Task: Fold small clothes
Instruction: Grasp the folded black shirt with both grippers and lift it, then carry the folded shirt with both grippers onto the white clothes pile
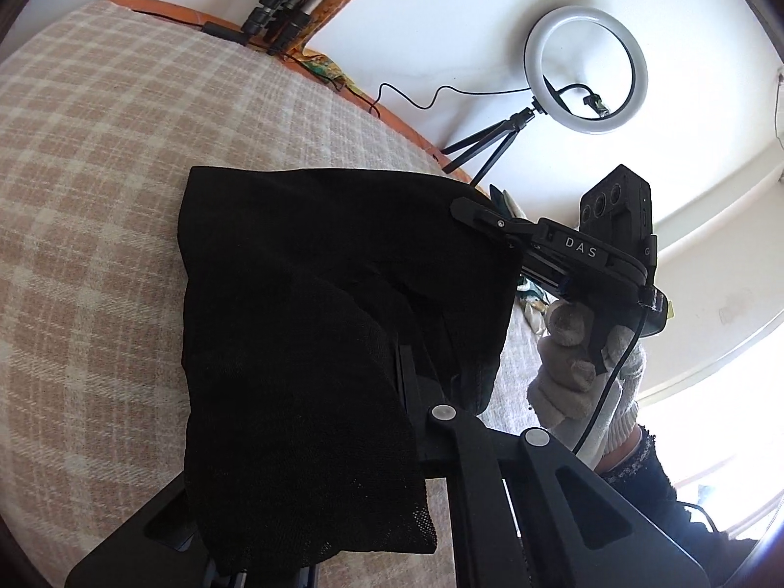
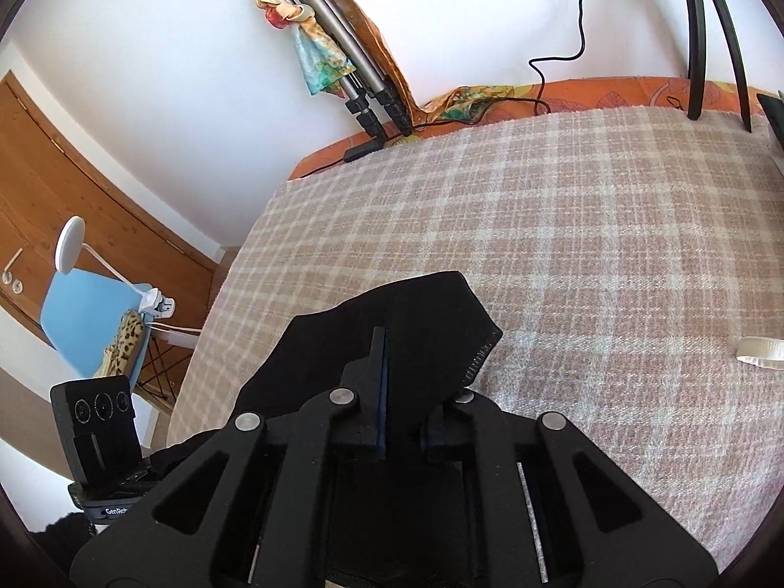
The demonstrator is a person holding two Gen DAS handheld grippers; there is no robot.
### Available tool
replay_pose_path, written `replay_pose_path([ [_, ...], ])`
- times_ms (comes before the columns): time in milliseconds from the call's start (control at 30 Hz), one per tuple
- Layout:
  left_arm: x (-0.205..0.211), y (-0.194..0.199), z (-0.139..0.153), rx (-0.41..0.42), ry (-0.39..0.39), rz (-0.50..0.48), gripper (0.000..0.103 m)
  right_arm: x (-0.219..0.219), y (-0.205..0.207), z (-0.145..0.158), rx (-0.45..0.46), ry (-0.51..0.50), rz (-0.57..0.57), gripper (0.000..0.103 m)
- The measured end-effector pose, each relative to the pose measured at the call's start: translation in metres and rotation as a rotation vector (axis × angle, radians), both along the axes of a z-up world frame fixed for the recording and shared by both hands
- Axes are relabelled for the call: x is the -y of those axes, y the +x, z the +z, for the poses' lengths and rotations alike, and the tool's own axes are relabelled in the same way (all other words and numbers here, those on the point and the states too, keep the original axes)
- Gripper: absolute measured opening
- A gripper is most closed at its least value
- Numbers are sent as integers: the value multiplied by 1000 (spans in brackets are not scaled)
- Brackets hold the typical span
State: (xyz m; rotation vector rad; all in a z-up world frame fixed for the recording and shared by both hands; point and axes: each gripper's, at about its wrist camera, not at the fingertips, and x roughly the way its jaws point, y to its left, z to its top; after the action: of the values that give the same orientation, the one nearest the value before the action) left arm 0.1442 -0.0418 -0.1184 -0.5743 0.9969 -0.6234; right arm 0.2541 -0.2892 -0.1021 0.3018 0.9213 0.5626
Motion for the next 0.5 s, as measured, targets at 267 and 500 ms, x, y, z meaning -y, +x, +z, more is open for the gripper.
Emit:
replay_pose_path([
  [267,34,17,19,47,-4,-61,5,33,-8,31,43,-47,-25,9],
  [500,86,44,43,115,-12,-129,5,94,-9,59,83,-73,-93,9],
])
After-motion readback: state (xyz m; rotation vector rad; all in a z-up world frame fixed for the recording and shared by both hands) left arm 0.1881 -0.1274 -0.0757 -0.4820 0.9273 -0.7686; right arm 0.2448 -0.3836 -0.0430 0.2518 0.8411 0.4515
